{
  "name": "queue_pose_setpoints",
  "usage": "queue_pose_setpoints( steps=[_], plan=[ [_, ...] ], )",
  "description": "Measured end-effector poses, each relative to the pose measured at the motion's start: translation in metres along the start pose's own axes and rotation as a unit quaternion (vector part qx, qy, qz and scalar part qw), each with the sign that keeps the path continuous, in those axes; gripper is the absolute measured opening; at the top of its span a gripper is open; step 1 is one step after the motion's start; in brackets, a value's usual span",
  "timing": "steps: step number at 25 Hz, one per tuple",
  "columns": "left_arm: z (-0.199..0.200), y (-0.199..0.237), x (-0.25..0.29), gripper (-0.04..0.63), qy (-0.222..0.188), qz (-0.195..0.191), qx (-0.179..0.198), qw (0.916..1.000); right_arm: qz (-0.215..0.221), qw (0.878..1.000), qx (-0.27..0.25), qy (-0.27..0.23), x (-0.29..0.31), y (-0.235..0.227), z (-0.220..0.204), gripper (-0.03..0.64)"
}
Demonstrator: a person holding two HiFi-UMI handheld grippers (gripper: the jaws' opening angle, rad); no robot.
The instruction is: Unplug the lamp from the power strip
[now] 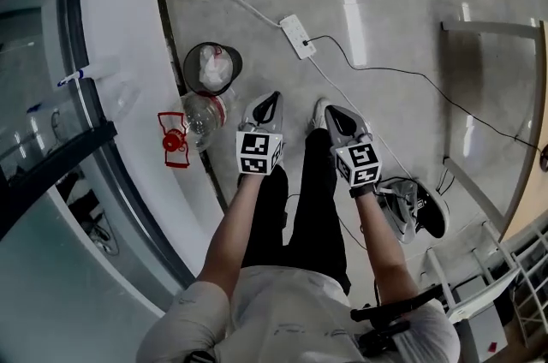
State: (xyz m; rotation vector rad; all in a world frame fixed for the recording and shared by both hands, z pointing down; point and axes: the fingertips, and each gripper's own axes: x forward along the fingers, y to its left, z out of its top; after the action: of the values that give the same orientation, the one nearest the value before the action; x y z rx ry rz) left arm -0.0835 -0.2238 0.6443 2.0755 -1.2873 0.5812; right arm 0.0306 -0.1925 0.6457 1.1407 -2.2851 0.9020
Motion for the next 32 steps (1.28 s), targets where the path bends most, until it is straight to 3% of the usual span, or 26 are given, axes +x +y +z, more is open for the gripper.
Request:
queue_pose_setpoints(
  steps=[9, 17, 21, 27, 32],
  plan=[
    [-0.099, 0.037, 0.092, 0.002, 0.055, -0.001, -0.027, 0.9981, -0.002, 0.999, 0.004, 0.036, 0.088, -0.054, -0.075, 0.009],
    [-0.182, 0.067, 0.178, 0.002, 0.048, -0.015, -0.033, 0.9982, 0.023, 0.999, -0.03, 0.037, 0.167, -0.087, -0.14, 0.009],
    [-0.227, 0.095, 0.234, 0.002, 0.042, -0.022, -0.039, 0.9981, 0.017, 0.998, -0.054, 0.027, 0.207, -0.127, -0.176, 0.009],
    [-0.288, 0.128, 0.329, 0.002, 0.043, -0.062, 0.015, 0.997, 0.014, 0.997, -0.077, 0.006, 0.288, -0.189, -0.226, 0.009],
    [-0.323, 0.147, 0.383, 0.002, 0.046, -0.08, 0.084, 0.9921, 0.043, 0.994, -0.097, -0.005, 0.346, -0.209, -0.251, 0.009]
  ],
)
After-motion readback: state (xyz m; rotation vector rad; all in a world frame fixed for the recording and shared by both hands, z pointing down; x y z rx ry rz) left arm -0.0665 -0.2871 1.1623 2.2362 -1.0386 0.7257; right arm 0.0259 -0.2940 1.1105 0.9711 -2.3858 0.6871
